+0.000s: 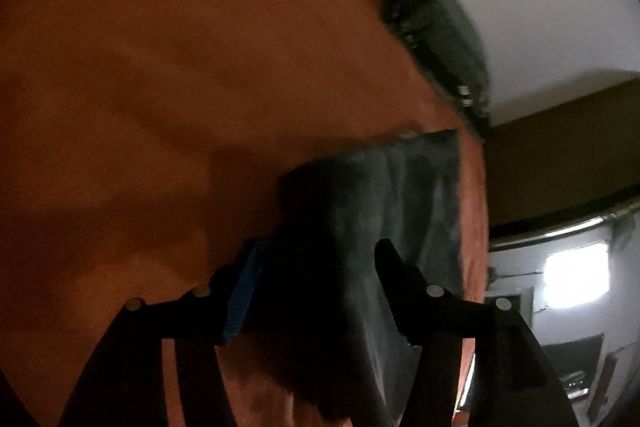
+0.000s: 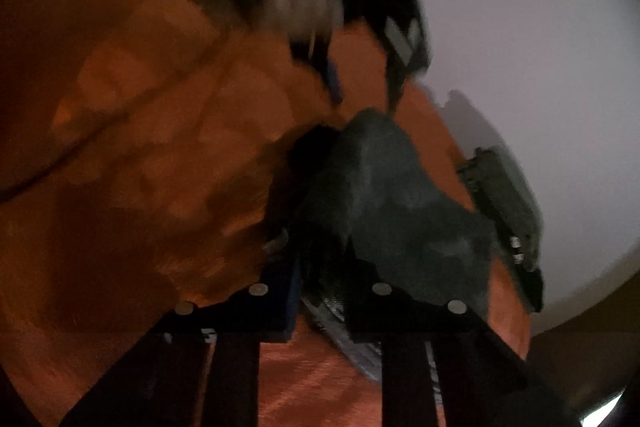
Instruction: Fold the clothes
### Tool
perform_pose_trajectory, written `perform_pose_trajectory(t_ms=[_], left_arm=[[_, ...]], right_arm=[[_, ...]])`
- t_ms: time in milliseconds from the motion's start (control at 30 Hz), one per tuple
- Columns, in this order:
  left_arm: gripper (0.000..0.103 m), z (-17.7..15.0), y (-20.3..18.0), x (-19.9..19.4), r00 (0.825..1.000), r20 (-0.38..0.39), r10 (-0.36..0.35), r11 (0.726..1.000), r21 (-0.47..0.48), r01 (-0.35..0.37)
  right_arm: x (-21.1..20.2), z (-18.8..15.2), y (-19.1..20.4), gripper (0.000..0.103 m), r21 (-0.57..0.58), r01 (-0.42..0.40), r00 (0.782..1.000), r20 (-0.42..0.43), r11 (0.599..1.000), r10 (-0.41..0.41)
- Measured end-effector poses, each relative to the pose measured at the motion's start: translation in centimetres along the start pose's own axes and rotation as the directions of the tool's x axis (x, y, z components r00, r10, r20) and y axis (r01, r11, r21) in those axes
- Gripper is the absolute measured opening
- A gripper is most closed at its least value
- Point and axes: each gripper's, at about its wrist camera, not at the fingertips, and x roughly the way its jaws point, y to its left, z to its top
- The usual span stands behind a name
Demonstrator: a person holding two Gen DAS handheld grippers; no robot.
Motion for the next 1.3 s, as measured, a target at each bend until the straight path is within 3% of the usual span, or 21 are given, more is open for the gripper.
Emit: perform_pose_trajectory(t_ms=[67,100,133,200,267,367,500,600,633,667,700,800,900,1000,1067,1100,1167,1200,1233,1267,1300], left_arm=[[0.057,1.1,0.0,1.8,0.998,-0.040,-0.037,0.998,-0.058,0.035],[0.047,1.5,-0.4,2.3,0.998,-0.038,-0.048,0.997,-0.058,0.045],[0.041,1.6,-1.0,2.6,0.999,-0.025,-0.029,0.999,-0.041,0.028],[0.019,1.0,-2.0,1.8,0.999,0.027,0.026,1.000,0.000,-0.026],[0.016,-0.2,-2.3,-0.7,0.995,0.099,0.002,1.000,-0.018,-0.001],[0.016,-1.5,-2.5,-3.7,0.987,0.161,0.018,1.000,-0.004,-0.017],[0.019,-1.1,0.1,0.1,0.989,0.092,0.117,0.993,-0.025,-0.116],[0.036,-1.5,2.8,0.9,0.995,0.078,0.066,0.996,-0.070,-0.061],[0.038,-1.7,3.5,0.6,0.996,0.079,0.045,0.996,-0.082,-0.039],[0.045,-1.7,3.6,0.4,0.996,0.080,0.039,0.995,-0.091,-0.031],[0.046,-1.6,3.7,0.0,0.996,0.082,0.037,0.995,-0.101,-0.029],[0.045,-1.3,2.4,-3.1,0.984,0.147,0.105,0.993,-0.070,-0.096],[0.045,-1.7,-1.7,-5.9,0.958,0.249,0.141,0.986,0.050,-0.158],[0.045,-2.2,-6.8,-3.6,0.963,0.244,0.115,0.976,0.154,-0.155],[0.045,-2.5,-10.3,-1.4,0.970,0.225,0.089,0.965,0.222,-0.140],[0.045,-2.8,-11.9,-0.1,0.973,0.216,0.087,0.957,0.252,-0.142],[0.045,-3.8,-12.9,3.1,0.963,0.205,0.177,0.933,0.276,-0.230],[0.045,-4.4,-12.3,4.4,0.957,0.193,0.215,0.925,0.275,-0.263],[0.045,-4.8,-11.5,5.9,0.952,0.179,0.250,0.917,0.273,-0.292],[0.042,-5.3,-10.8,7.2,0.944,0.171,0.281,0.906,0.276,-0.319],[0.038,-5.7,-10.8,7.5,0.937,0.197,0.290,0.891,0.302,-0.339]], right_arm=[[-0.1,-0.1,-0.3,0.015,0.011,0.016,1.000,0.009,1.000,-0.016],[0.3,-0.3,-0.5,0.015,0.022,0.012,1.000,0.010,1.000,-0.012],[0.5,-0.4,-0.4,0.015,0.024,0.009,1.000,0.008,1.000,-0.009],[0.6,-0.5,-0.2,0.015,0.026,0.007,1.000,0.012,1.000,-0.007],[0.3,-0.1,-0.7,0.015,0.043,0.003,1.000,0.027,0.999,-0.004],[-1.1,0.5,-0.3,0.015,0.025,-0.003,0.998,0.068,1.000,0.001],[0.7,0.4,2.4,0.015,-0.092,-0.020,0.999,0.037,0.996,0.023],[3.2,-0.2,4.4,0.018,-0.153,-0.029,1.000,-0.014,0.988,0.027],[3.3,-0.1,4.5,0.025,-0.156,-0.038,0.999,-0.026,0.987,0.035],[2.9,0.1,3.9,0.030,-0.130,-0.091,0.996,-0.031,0.987,0.088],[2.4,0.2,3.3,0.042,-0.102,-0.145,0.989,-0.034,0.984,0.142],[0.7,-0.9,-2.7,0.045,0.133,-0.284,0.957,-0.024,0.950,0.289],[-0.1,-3.7,-11.8,0.045,0.462,-0.323,0.933,0.010,0.826,0.359],[2.4,-8.5,-19.7,0.045,0.696,-0.230,0.944,-0.012,0.680,0.331],[4.6,-11.6,-24.0,0.045,0.796,-0.171,0.953,-0.016,0.581,0.303],[6.2,-13.1,-25.7,0.045,0.832,-0.187,0.948,0.015,0.522,0.317],[9.4,-15.4,-26.6,0.042,0.868,-0.197,0.932,0.021,0.456,0.363],[10.7,-16.7,-26.1,0.036,0.879,-0.169,0.921,-0.021,0.446,0.390],[12.1,-18.0,-25.5,0.016,0.888,-0.140,0.907,-0.062,0.438,0.416],[13.4,-19.3,-24.9,0.007,0.896,-0.111,0.891,-0.103,0.430,0.443],[13.5,-21.2,-24.5,0.000,0.917,-0.098,0.898,-0.085,0.386,0.431]])
